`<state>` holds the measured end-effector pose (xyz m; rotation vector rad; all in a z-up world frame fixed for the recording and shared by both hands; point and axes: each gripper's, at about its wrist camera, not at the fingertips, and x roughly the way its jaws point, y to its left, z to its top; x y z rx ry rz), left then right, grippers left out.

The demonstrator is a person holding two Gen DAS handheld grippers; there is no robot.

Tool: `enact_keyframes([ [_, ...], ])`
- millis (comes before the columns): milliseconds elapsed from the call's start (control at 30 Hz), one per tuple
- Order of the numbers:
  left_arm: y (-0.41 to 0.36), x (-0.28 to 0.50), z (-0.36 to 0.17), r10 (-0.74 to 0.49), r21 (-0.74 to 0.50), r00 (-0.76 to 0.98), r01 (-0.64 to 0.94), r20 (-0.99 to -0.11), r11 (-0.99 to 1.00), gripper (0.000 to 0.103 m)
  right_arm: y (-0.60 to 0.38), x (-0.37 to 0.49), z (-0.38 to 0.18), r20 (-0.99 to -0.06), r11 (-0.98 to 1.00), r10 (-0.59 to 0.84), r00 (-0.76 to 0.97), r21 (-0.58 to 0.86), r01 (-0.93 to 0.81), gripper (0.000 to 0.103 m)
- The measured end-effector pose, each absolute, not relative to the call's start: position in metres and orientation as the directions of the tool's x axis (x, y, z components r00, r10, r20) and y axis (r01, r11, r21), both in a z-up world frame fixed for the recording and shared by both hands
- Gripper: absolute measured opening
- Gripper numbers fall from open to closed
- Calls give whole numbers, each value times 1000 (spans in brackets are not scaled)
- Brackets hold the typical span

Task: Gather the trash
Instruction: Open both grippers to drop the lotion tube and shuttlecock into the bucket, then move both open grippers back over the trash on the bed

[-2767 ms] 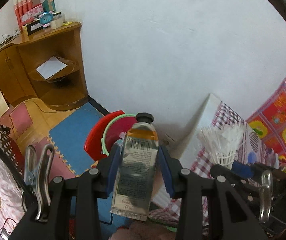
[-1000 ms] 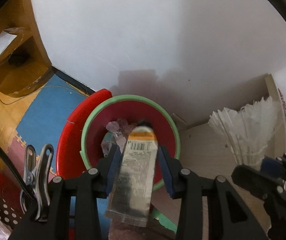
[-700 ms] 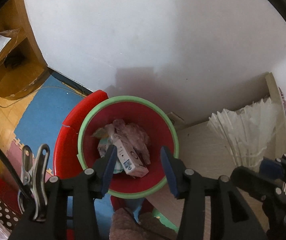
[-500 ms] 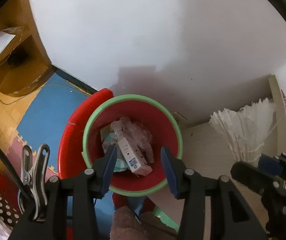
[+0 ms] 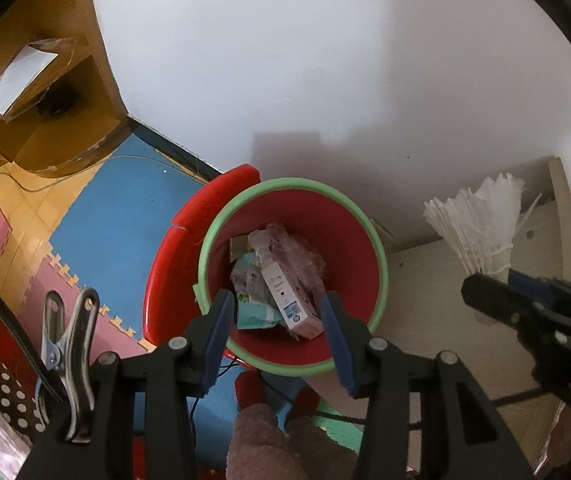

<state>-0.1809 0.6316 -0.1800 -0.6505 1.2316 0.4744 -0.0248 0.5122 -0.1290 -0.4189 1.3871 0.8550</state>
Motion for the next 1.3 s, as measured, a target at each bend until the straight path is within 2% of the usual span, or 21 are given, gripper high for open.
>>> enact_keyframes([
  [233,630,-182,-174,-9,-201,286,-648,-958,734,48,512,-26,-128,-963,654,270,-23,201,-729,43],
  [800,616,-188,-158,-4,-196,295,-623,-955,757,48,501,-45,-106,-946,655,322,-24,241,-716,43],
  [1300,592,-217,-108,50,-183,325,-648,-945,740,48,472,-77,-57,-902,606,432,-9,298,-738,43],
])
